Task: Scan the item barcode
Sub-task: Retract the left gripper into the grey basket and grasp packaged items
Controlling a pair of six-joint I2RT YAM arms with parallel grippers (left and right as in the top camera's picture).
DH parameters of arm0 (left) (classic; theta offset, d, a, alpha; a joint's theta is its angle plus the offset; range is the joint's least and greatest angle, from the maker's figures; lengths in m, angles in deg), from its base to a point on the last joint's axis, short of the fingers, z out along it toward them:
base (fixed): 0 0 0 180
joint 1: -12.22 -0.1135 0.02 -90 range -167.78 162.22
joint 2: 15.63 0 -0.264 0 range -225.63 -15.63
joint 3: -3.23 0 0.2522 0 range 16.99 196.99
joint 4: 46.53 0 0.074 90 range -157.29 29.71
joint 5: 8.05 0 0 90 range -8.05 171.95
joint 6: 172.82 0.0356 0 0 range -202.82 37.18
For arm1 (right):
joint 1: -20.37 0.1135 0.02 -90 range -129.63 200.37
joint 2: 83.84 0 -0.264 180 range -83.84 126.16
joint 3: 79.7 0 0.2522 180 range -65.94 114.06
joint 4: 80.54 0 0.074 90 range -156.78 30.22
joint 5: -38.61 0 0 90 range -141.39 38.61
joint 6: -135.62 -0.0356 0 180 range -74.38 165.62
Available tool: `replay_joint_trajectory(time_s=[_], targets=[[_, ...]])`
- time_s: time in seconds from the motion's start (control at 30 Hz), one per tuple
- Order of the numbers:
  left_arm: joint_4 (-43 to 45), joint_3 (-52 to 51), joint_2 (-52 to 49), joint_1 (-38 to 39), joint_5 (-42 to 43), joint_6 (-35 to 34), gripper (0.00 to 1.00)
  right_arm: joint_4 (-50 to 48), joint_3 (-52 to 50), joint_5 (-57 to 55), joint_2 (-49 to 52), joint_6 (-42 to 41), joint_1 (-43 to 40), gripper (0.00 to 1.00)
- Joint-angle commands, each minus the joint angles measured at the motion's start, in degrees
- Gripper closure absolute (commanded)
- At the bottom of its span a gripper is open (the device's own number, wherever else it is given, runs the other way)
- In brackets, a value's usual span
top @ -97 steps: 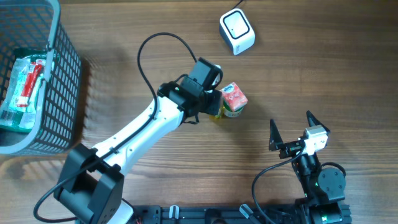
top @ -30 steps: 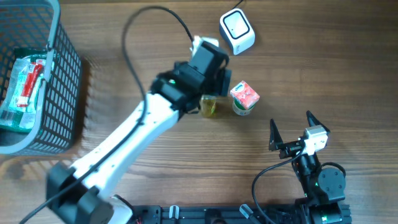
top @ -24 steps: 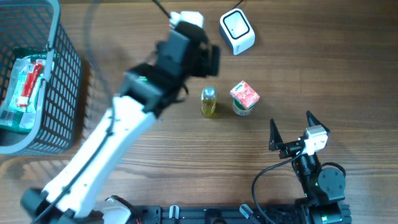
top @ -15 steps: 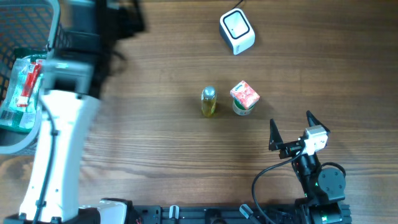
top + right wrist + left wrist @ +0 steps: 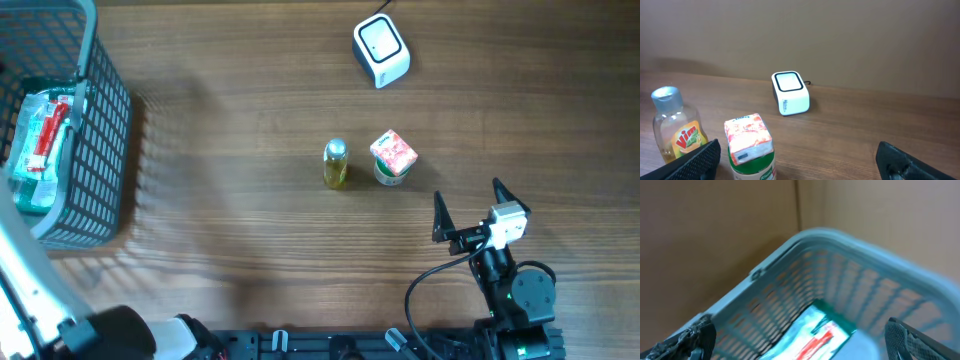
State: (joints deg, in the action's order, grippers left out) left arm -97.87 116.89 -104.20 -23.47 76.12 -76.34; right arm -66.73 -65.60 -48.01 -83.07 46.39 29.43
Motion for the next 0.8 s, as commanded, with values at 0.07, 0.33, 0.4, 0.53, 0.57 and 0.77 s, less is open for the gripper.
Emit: replay_joint_trajectory(time_s=[0.07, 0.33, 0.4, 0.53, 0.57, 0.77], targets=[[-3.48, 0.83, -8.68, -4.28, 3.45, 16.22, 0.0, -0.11, -0.04, -0.5, -0.5, 0.57, -0.31, 0.0], [-6.99, 0.83, -20.33, -5.11, 3.45, 28.98, 0.0, -0.11, -0.04, -0.5, -0.5, 0.57, -0.31, 0.0], [-7.56, 0.83, -22.75, -5.11, 3.45, 31.34, 0.0, -0.11, -0.04, -0.5, -0.5, 0.57, -0.31, 0.0], [-8.17, 0.83, -27.41, -5.09, 3.87, 36.72, 0.0, -0.13, -0.04, -0.5, -0.5, 0.59, -0.31, 0.0], [-8.2, 0.83, -28.39, -5.09, 4.52, 37.75, 0.0, -0.11, -0.04, -0.5, -0.5, 0.59, -0.31, 0.0], [-7.48, 0.83, -32.04, -5.09, 9.46, 41.0, 0.0, -0.11, -0.04, -0.5, -0.5, 0.57, -0.31, 0.0]])
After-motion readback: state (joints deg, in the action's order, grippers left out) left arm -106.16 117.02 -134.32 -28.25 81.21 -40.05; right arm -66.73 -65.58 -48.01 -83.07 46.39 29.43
